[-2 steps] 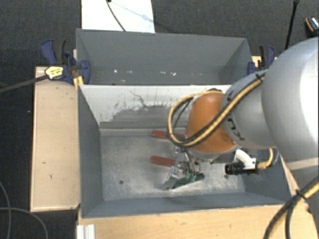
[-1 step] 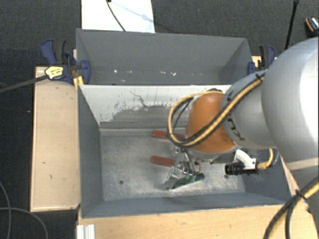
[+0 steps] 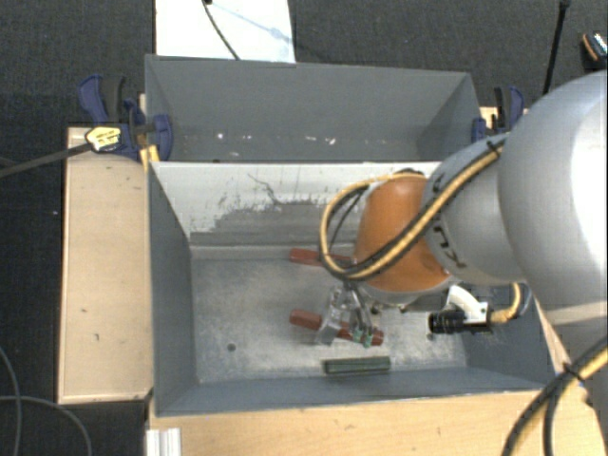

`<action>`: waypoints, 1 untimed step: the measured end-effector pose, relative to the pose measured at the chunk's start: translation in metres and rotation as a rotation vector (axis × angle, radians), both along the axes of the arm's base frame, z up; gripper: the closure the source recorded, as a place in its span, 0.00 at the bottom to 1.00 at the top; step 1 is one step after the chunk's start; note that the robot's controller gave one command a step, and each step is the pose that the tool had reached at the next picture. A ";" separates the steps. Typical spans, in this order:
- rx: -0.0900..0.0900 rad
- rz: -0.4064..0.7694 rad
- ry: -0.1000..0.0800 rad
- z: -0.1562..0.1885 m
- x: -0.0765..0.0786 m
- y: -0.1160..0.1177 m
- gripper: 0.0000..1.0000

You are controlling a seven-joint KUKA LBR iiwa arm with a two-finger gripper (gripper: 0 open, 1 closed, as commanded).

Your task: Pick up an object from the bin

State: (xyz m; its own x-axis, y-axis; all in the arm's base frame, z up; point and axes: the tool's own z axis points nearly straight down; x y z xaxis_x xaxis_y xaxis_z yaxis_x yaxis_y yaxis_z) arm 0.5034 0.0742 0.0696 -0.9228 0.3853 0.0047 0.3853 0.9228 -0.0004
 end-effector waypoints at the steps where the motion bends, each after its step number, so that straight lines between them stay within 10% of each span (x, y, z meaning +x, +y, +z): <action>1: 0.000 -0.004 0.000 0.001 0.000 0.000 1.00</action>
Offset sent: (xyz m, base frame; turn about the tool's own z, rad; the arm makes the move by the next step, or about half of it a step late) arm -0.0001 0.0001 0.0005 0.0000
